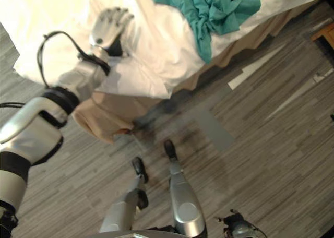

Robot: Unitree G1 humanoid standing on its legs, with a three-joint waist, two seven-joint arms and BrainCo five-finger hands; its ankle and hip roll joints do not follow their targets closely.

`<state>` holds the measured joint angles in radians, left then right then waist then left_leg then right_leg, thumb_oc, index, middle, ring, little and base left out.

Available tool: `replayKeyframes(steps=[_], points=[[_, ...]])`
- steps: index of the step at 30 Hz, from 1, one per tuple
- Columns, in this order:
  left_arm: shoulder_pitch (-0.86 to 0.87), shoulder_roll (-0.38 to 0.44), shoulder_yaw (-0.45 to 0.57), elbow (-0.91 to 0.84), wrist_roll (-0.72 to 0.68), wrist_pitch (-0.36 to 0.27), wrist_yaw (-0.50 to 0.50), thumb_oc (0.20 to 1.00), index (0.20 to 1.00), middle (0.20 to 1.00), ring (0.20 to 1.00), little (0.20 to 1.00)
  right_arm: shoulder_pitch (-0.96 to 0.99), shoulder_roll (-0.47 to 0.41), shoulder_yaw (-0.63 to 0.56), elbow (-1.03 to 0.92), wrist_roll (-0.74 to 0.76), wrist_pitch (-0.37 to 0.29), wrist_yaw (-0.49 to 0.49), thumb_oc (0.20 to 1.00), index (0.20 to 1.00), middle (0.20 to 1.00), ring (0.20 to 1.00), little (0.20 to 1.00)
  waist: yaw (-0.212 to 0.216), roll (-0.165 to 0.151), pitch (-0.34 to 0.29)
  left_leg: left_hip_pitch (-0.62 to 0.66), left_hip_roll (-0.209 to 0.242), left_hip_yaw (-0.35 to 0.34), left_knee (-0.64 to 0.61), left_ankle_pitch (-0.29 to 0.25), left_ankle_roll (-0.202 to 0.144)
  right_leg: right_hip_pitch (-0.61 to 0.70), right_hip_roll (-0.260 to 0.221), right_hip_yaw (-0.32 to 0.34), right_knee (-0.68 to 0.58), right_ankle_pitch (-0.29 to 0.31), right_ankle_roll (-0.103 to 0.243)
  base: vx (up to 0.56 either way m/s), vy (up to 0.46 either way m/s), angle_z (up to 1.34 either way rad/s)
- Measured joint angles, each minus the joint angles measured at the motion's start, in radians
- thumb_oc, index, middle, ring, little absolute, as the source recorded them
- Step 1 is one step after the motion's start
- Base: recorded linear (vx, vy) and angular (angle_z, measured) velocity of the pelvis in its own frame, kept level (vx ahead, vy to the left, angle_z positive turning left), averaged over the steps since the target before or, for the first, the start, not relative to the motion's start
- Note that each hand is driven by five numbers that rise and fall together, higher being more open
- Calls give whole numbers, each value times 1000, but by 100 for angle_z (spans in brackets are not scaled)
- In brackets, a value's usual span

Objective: Tidy up the quilt and then pick up the clothes from the bed and put them into the laundry hamper.

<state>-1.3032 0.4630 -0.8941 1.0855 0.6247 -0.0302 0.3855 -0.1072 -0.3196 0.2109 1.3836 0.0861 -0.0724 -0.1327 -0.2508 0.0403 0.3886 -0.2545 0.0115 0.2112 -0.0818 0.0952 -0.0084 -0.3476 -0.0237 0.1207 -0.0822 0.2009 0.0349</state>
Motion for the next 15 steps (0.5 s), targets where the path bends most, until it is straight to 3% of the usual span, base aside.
replayKeyframes(steps=[1,9,11,12,13,15], points=[[6,-7,5,12,11,3,0,200,200,200,200,200,-3,0,0,0,4,-1,0,1000,1000,1000,1000,1000,0,0,0,2,1,3,0,-1,0,0,1,2,0,0,0,35,27,-16],[329,-57,265,57,23,18,10,200,200,200,200,200,-29,-1,-49,-34,14,-4,-39,1000,1000,1000,1000,1000,5,12,-7,168,17,30,-7,-48,-13,153,18,28,-1,-27,-14,90,30,-13],[436,-71,311,46,14,11,11,200,200,200,200,200,-21,-8,-47,-40,12,-1,-42,1000,1000,1000,1000,1000,7,30,-49,192,25,26,-7,-64,-13,181,26,22,-1,-52,-24,120,16,1],[515,-76,350,46,14,-2,12,460,460,460,460,460,-19,-15,-45,-52,7,8,-43,1000,1000,1000,1000,1000,7,37,-77,209,31,23,-7,-69,-23,199,30,18,-1,-52,-23,93,16,6],[585,-77,380,39,12,-17,12,1000,1000,1000,1000,1000,-19,-22,-45,-62,0,5,-45,1000,1000,1000,1000,1000,9,43,-104,224,36,19,-7,-67,-26,214,35,12,-1,-52,-30,93,17,6],[707,-91,457,32,8,-55,10,1000,1000,1000,1000,1000,-11,-42,-44,-131,-32,8,-49,1000,1000,1000,1000,1000,16,45,-145,256,47,3,-7,-75,-30,255,45,-5,-2,-67,-39,72,3,14]])
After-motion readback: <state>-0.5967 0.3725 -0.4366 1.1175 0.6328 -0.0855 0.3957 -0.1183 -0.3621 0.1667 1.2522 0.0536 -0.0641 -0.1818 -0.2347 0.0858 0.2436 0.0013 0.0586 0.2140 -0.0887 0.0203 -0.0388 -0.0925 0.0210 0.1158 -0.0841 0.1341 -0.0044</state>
